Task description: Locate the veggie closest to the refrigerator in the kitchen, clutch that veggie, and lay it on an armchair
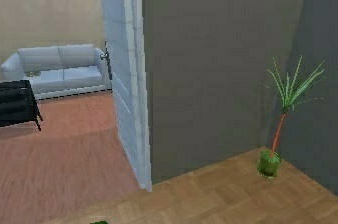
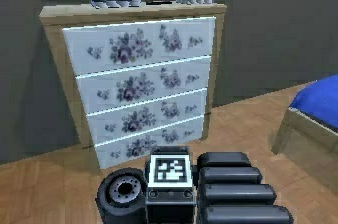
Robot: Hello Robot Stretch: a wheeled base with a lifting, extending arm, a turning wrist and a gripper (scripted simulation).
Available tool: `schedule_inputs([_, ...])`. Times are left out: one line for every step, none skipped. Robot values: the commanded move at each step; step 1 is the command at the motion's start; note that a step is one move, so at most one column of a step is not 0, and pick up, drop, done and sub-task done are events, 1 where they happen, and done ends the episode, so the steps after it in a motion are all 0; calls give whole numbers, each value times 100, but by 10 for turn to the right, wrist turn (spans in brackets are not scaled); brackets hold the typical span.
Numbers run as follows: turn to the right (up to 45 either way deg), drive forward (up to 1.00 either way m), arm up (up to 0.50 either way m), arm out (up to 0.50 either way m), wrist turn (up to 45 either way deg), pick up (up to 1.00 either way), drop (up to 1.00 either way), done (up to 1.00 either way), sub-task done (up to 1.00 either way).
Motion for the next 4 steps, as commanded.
schedule_inputs([450,0,0,0,0,0,0,0,0])
schedule_inputs([-450,0,0,0,0,0,0,0,0])
schedule_inputs([450,0,0,0,0,0,0,0,0])
schedule_inputs([-450,0,0,0,0,0,0,0,0])
